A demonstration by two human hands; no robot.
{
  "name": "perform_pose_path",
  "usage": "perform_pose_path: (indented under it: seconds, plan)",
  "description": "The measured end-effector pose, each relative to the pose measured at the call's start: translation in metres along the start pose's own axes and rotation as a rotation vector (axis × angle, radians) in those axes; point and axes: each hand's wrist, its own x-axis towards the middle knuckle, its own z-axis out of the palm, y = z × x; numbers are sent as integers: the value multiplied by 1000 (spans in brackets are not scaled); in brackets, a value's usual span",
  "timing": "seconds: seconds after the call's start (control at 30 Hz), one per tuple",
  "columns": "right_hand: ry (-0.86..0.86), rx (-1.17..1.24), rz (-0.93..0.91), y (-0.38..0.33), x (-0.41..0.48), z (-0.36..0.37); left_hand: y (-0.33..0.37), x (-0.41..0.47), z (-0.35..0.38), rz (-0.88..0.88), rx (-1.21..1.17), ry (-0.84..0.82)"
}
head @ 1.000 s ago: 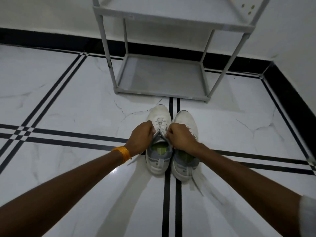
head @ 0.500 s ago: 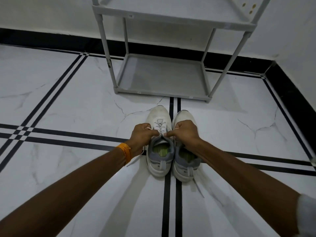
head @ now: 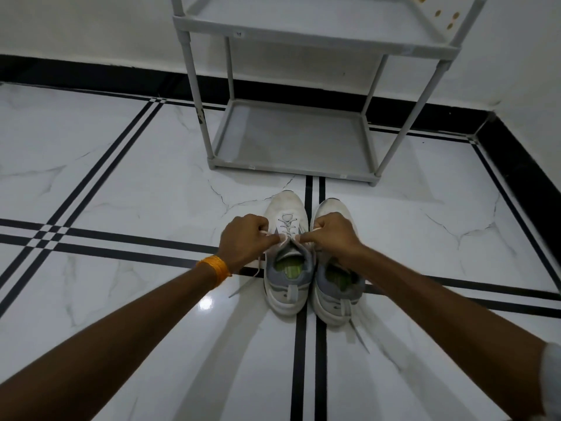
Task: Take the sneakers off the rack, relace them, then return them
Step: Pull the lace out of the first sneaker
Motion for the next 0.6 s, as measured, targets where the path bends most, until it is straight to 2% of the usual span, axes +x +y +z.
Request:
perform_pose_path:
  seconds: [0.1,0.2,0.33,0.43,0.53,0.6]
  plan:
    - [-214,-69,12,-23,1,-38,11,6,-46,77,291,7]
    - [-291,-165,-27,-53,-2,-80,34,12,-90,182,337,46]
    - [-200,-204,-164,-97,-7,-128,79,9,-118,416,290,-123]
    - [-152,-174,-284,-128,-14,-146,109,8,-118,649,329,-169]
    - [-68,-199,-465,-148,-18,-147,126,13,-114,828,543,-128]
    - [31,-263,-602,-154,-16,-144,131,20,-117,832,772,-43]
